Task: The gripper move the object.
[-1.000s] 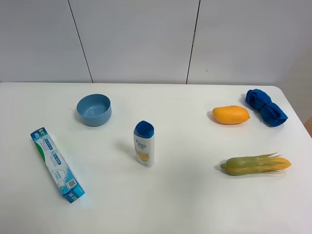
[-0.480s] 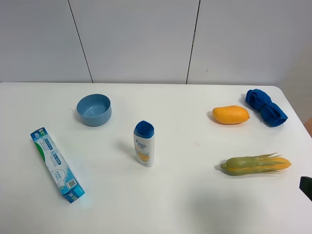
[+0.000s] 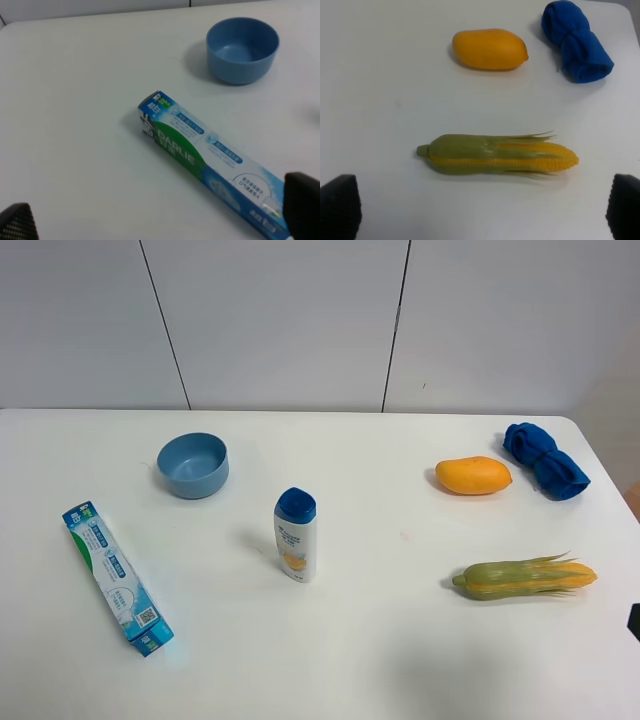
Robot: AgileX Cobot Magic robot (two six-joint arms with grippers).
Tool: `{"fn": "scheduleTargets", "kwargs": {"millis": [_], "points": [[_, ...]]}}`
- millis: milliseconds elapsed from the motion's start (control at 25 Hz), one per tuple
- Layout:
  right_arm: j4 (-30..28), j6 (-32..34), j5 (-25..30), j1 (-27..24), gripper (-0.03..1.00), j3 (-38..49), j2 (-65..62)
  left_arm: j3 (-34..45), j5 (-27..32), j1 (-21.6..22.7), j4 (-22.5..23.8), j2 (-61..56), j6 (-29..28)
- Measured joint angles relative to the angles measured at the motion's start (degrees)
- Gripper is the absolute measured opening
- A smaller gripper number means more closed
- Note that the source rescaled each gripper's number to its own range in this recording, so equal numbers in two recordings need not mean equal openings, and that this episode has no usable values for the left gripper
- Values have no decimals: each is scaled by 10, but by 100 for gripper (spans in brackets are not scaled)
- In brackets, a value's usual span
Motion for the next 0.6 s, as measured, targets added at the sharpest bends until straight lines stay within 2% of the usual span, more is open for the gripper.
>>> {"fn": "scheduleTargets", "kwargs": {"millis": [600], "points": [[0,0,0,0,99,0,0,0,0,0,0,0,0]]}}
